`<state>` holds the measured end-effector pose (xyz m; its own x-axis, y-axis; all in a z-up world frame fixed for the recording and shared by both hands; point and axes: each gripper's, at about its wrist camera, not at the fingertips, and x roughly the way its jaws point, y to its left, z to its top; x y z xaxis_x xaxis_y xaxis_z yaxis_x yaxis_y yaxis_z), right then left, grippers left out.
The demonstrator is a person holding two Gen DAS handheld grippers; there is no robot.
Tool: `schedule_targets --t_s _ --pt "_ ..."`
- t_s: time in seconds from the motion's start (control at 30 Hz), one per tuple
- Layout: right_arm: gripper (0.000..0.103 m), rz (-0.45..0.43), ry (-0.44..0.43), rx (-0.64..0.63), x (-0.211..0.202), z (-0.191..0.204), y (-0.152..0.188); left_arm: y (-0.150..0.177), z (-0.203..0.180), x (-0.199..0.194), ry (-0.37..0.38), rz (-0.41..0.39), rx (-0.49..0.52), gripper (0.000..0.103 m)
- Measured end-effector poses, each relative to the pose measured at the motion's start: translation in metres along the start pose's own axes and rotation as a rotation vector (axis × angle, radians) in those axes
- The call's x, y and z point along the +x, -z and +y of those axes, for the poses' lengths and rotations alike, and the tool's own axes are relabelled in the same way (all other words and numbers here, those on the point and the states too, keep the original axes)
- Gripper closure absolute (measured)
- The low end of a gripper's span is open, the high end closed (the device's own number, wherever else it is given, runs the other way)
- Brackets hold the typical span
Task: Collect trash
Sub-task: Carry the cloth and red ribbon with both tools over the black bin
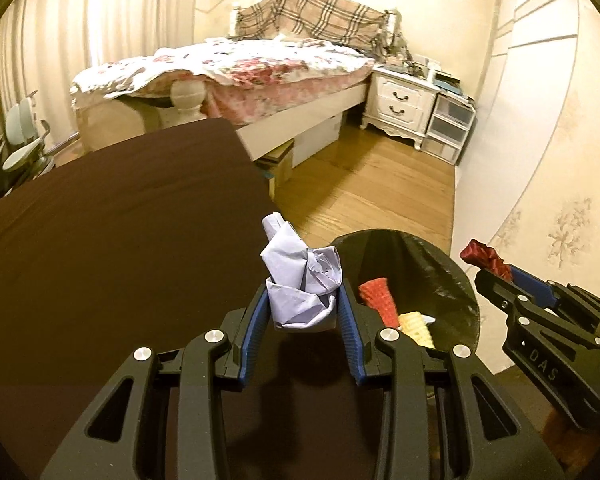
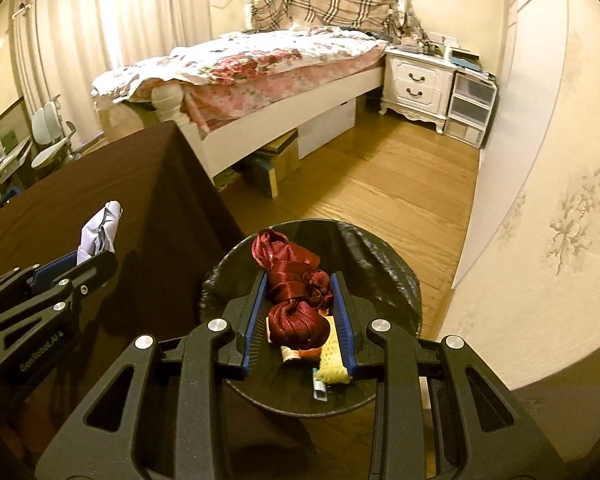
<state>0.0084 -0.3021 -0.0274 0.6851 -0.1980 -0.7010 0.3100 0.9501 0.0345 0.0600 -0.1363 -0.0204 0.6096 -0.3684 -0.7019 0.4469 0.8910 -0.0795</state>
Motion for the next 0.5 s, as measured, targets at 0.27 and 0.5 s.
schedule_targets --t_s 0.27,0.5 --pt "0.072 -0.002 0.015 0.020 0.011 0.001 -0.003 -0.009 -0.021 0.012 0.015 0.003 0.030 0.067" --pt "0.072 -0.005 0.019 0.039 0.014 -0.009 -0.005 -0.014 -0.032 0.019 0.018 0.003 0.050 0.067"
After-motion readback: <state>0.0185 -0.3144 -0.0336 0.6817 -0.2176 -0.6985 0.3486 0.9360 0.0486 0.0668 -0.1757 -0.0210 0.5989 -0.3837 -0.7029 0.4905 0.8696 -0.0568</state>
